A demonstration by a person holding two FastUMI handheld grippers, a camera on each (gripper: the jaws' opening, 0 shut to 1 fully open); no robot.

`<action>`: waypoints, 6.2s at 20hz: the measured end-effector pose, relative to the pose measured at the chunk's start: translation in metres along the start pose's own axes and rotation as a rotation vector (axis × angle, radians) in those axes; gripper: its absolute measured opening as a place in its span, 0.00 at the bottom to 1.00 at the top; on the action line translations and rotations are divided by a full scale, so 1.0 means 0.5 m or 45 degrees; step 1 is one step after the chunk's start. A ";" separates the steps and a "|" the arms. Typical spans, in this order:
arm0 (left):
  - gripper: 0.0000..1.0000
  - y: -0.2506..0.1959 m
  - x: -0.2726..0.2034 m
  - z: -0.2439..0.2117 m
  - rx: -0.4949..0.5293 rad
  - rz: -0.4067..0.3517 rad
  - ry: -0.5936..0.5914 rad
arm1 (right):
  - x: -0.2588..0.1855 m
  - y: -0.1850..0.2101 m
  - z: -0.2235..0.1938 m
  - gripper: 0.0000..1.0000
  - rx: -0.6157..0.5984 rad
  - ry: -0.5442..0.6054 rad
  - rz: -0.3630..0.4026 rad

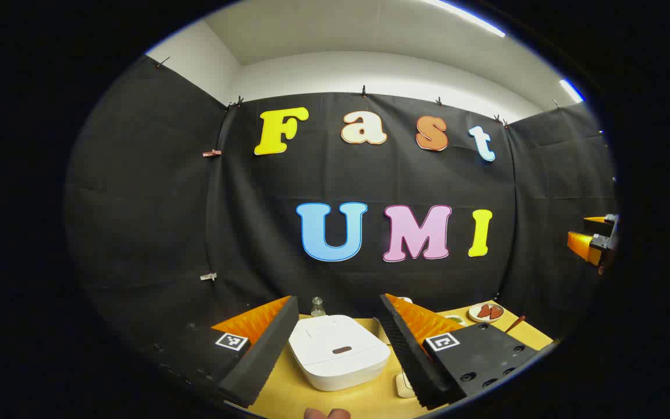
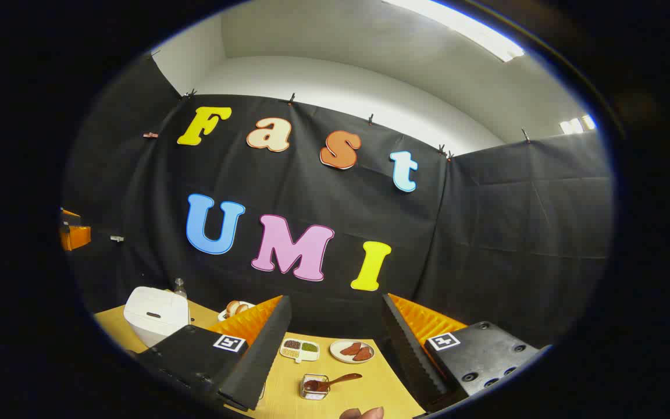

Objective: Close the left gripper, press the button to open the rice cooker; take a wooden spoon from the chopstick holder with the right hand, scoop a spoonful of rice and pour it into the rice cooker, then put the wooden spoon back into the chopstick holder.

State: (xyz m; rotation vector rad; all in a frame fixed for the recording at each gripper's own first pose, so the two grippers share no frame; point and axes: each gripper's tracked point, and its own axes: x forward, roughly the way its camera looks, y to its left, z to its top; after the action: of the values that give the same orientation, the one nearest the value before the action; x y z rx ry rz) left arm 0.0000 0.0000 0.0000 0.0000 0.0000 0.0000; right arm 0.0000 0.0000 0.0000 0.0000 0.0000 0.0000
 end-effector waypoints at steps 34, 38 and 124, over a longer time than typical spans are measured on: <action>0.18 -0.065 0.017 0.045 -0.080 -0.253 -0.088 | -0.007 -0.001 0.039 0.97 0.090 -0.142 -0.060; 0.07 -0.065 0.034 0.021 -0.116 -0.320 -0.069 | 0.005 -0.002 0.003 0.97 0.220 -0.053 -0.068; 0.99 -0.163 -0.005 -0.150 -0.025 0.207 0.074 | 0.131 -0.180 -0.546 0.97 0.475 0.341 0.200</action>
State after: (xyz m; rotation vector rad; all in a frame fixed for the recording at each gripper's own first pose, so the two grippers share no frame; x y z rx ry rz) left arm -0.0025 -0.0813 -0.0748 -0.0199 0.0582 0.1626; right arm 0.0653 -0.0901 -0.2732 0.3730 0.2675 0.1571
